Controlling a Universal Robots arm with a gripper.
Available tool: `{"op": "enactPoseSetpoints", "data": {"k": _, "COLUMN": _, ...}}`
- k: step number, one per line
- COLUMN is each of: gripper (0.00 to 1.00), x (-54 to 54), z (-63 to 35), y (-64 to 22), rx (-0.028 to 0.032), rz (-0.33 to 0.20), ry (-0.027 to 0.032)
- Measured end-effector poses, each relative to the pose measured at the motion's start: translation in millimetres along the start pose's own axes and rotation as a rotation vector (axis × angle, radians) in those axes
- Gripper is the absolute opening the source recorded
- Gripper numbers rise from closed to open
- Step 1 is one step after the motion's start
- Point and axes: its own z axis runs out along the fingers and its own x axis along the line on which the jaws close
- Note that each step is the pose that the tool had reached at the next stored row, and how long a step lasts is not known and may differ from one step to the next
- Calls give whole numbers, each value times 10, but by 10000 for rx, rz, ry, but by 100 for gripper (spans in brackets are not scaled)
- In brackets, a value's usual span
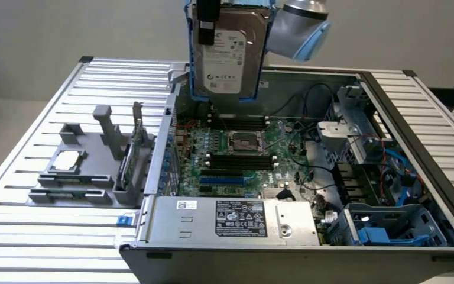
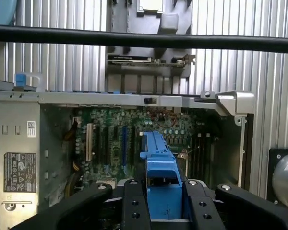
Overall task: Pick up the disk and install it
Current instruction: 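Pick up the disk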
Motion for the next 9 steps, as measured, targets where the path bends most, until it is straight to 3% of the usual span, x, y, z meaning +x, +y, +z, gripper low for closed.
{"op": "enactPoseSetpoints", "data": {"k": 9, "gripper": 33, "x": 185, "z": -29, "y": -360, "rx": -12, "rz": 0, "ry": 0}}
